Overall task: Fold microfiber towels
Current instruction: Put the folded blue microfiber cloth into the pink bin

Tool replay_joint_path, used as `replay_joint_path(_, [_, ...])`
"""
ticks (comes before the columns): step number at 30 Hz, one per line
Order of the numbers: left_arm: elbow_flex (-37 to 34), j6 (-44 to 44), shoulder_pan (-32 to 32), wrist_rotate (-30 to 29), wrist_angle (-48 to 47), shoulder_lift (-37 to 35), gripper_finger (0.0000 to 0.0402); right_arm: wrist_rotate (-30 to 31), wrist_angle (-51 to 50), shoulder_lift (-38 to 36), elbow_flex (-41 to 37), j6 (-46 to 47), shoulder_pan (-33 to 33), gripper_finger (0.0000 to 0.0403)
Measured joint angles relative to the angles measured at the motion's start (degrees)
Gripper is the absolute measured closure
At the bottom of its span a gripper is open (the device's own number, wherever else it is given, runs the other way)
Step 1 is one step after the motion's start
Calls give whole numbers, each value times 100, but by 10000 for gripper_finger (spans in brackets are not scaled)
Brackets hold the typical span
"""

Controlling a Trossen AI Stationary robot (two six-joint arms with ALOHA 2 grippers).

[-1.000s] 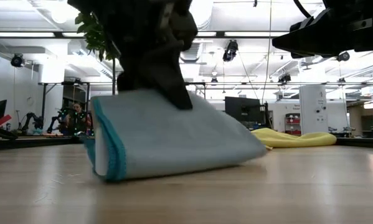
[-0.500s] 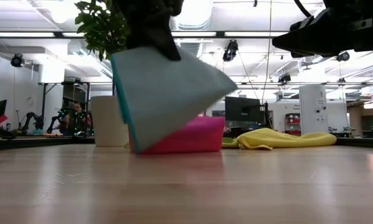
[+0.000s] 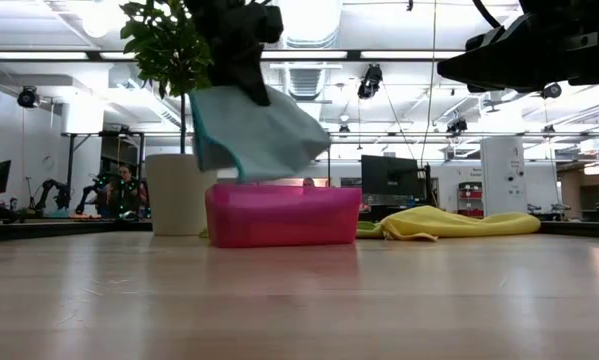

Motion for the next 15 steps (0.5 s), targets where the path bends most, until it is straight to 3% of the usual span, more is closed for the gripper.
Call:
replay_joint_path(3, [434,338,229,0,-471,-1,396,2,1,0,0,-83,0,394])
replay_joint_path(6, [620,539,351,-2,-351,-20,396,5,2,0,0,-117,0,394])
replay_joint_path(10, [430,525,358,57,-69,29,396,11,2,0,0,-126,0,394])
replay_joint_path(15, [-68,-251,203,262,155,240,396,10,-28,0,0,-98,0,394])
